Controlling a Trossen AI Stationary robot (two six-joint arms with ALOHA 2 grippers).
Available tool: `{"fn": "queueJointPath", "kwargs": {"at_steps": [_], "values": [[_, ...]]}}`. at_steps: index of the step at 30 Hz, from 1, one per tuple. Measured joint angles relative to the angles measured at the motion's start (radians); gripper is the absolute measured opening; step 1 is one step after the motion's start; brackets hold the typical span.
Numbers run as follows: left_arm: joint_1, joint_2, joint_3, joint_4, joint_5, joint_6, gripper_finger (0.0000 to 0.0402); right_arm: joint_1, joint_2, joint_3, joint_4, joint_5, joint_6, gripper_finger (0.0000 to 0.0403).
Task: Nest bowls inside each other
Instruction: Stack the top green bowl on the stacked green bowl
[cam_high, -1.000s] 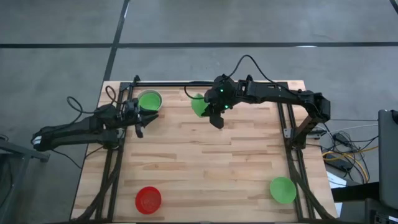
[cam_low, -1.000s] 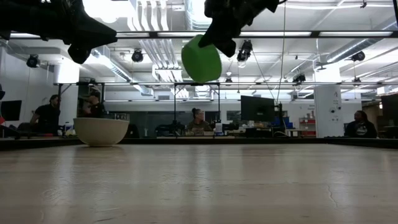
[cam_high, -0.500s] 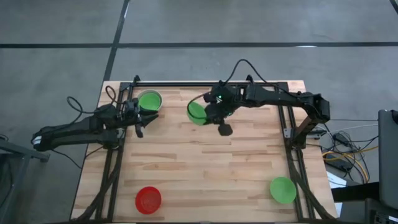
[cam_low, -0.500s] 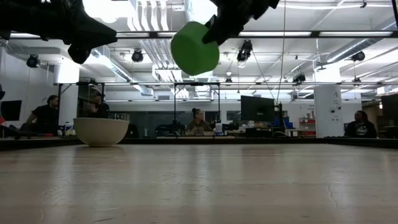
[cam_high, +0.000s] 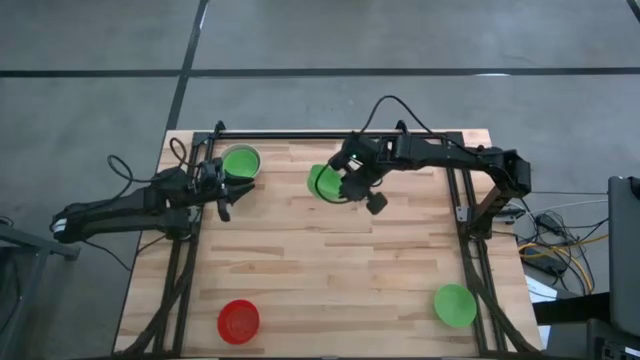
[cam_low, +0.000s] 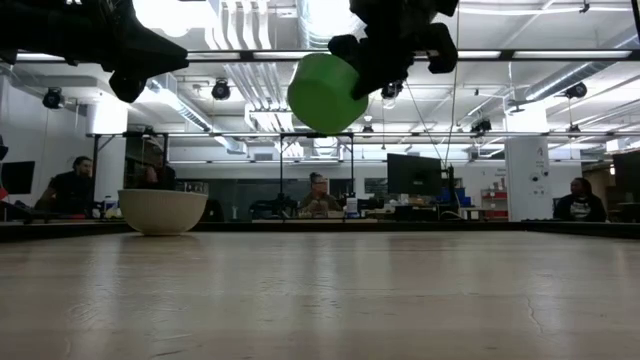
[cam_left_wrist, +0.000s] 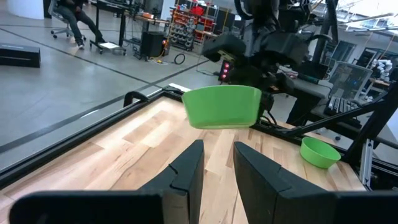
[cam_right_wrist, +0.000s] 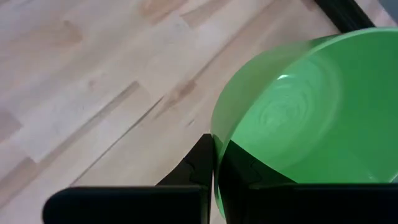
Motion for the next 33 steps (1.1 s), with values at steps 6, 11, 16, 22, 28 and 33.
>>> {"fn": "queueJointPath", "kwargs": {"at_steps": [6, 11, 16, 22, 28, 33], "values": [[0.0, 0.0, 0.0, 0.0, 0.0, 0.0, 0.0092, 0.002, -0.001, 0.015, -0.009, 0.074, -0.102, 0.0008], [0.0, 0.0, 0.0, 0.0, 0.0, 0.0, 0.0092, 0.004, -0.001, 0.032, -0.03, 0.114, -0.152, 0.0008], [0.0, 0.0, 0.0, 0.0, 0.0, 0.0, 0.0092, 0.006, -0.001, 0.07, -0.095, 0.183, -0.212, 0.0008], [0.0, 0.0, 0.0, 0.0, 0.0, 0.0, 0.0092, 0.007, -0.002, 0.1, -0.159, 0.204, -0.304, 0.0008], [0.0, 0.0, 0.0, 0.0, 0.0, 0.0, 0.0092, 0.008, -0.002, 0.1, -0.175, 0.202, -0.32, 0.0008], [0.0, 0.0, 0.0, 0.0, 0.0, 0.0, 0.0092, 0.009, 0.0, 0.102, -0.153, 0.198, -0.324, 0.0008]]}}
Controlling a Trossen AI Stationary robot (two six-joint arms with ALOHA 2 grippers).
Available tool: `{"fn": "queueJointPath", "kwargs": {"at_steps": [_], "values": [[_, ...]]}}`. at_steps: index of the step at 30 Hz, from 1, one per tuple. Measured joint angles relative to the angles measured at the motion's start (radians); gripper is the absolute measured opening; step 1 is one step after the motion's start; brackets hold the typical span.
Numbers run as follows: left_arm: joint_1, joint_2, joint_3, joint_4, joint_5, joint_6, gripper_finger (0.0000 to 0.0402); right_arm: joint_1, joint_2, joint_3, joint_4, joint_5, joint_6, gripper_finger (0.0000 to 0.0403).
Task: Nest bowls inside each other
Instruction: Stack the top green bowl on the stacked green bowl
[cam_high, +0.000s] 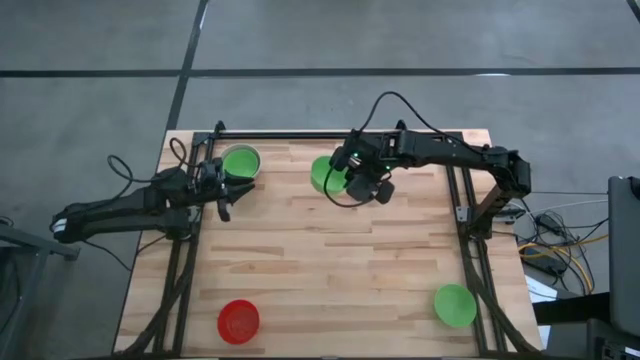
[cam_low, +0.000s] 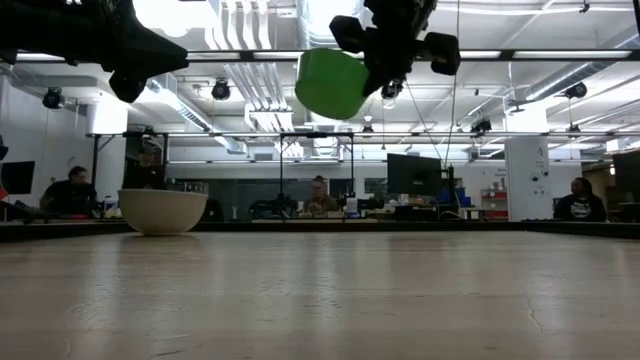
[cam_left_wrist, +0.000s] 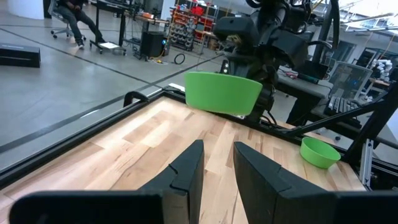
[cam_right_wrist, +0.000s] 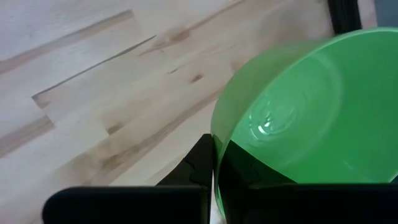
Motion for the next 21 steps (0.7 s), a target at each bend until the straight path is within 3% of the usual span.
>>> {"fn": "queueJointPath", "kwargs": {"at_steps": [21], "values": [[0.0, 0.0, 0.0, 0.0, 0.0, 0.0, 0.0092, 0.004, 0.0, 0.004, 0.039, -0.067, 0.039, 0.0008]]}}
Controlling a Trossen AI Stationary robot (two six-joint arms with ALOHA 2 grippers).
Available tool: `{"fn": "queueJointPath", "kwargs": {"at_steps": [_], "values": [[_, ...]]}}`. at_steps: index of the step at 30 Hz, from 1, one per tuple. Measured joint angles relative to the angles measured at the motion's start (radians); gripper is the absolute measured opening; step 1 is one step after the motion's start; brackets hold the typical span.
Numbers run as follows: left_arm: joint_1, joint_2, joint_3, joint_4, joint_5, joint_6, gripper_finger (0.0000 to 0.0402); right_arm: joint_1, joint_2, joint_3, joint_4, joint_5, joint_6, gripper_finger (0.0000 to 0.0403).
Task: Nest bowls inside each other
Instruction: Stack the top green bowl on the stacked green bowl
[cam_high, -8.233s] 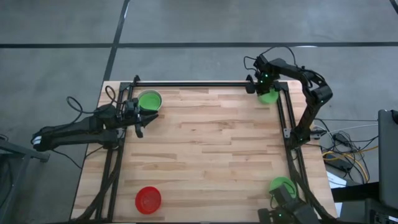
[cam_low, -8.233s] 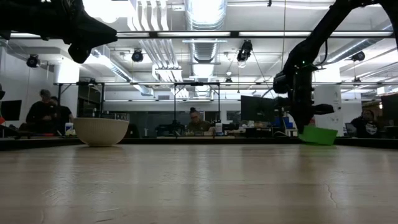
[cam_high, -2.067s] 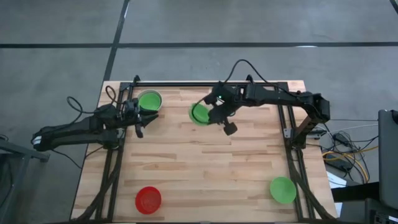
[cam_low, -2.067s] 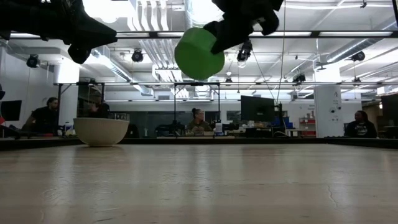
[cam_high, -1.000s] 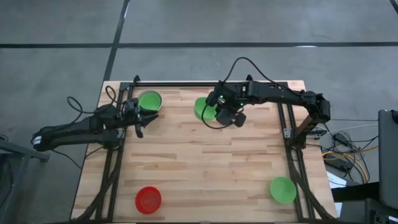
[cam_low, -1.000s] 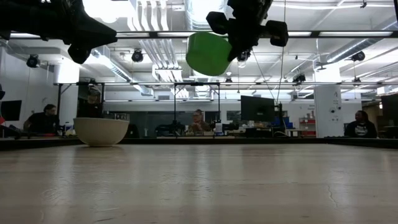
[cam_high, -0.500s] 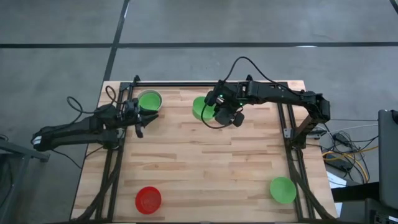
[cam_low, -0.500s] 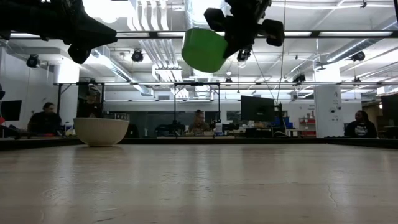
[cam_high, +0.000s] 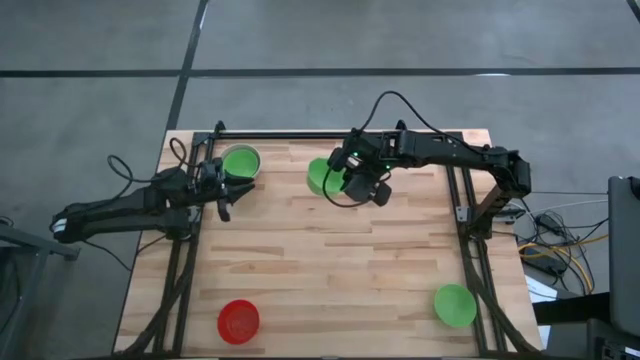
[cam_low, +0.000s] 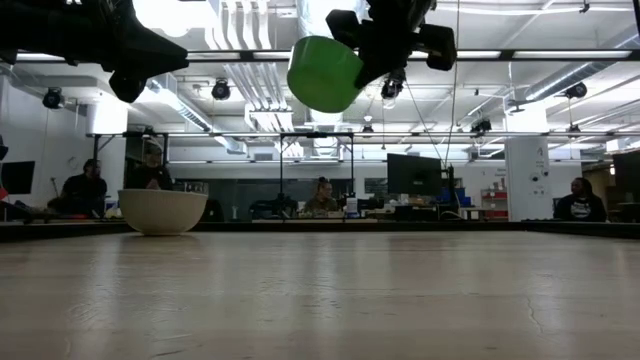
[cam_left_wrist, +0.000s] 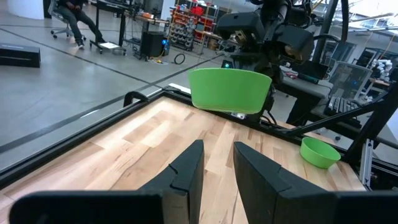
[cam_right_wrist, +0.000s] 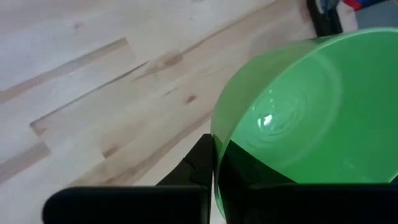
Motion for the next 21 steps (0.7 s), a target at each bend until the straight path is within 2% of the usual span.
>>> {"fn": "queueJointPath", "kwargs": {"at_steps": [3, 15, 21], "values": [[0.0, 0.0, 0.0, 0.0, 0.0, 0.0, 0.0092, 0.0, 0.0, 0.0, 0.021, 0.0, 0.04, 0.0008], [0.0, 0.0, 0.0, 0.0, 0.0, 0.0, 0.0092, 0.009, 0.0, 0.0, 0.016, 0.003, 0.035, 0.0008], [0.0, 0.0, 0.0, 0.0, 0.0, 0.0, 0.0092, 0.044, 0.0, -0.001, 0.013, 0.003, -0.033, 0.0008]]}}
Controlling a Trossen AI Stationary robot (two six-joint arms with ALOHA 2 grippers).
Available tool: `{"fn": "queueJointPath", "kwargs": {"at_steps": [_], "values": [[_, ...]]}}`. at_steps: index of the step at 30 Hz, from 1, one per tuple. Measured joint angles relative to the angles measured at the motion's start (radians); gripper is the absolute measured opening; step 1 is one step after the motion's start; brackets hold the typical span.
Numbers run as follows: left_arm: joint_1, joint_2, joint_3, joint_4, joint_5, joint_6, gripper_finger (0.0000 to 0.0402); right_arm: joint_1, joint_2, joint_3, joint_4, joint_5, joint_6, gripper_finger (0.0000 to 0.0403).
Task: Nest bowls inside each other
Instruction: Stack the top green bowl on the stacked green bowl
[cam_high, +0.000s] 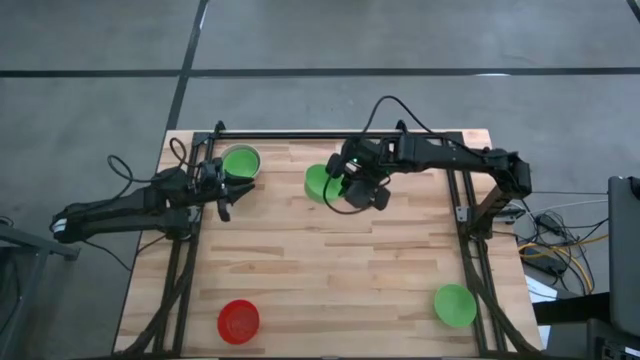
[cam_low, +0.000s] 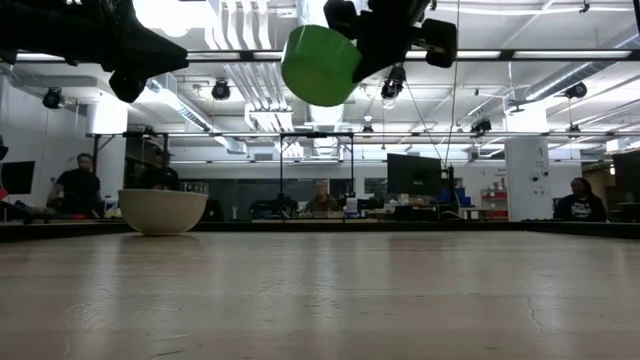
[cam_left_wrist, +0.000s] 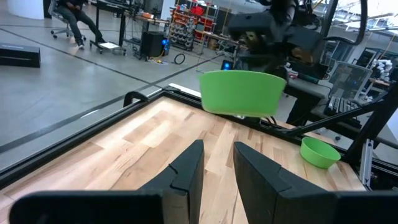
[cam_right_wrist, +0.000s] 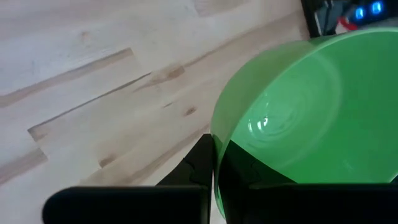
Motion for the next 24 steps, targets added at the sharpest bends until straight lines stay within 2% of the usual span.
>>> {"fn": "queueJointPath", "kwargs": {"at_steps": [4, 24], "values": [[0.0, 0.0, 0.0, 0.0, 0.0, 0.0, 0.0092, 0.029, 0.0, 0.0, -0.004, 0.0, -0.068, 0.0008], [0.0, 0.0, 0.0, 0.0, 0.0, 0.0, 0.0092, 0.058, 0.001, -0.005, -0.066, 0.0, -0.053, 0.0008]]}}
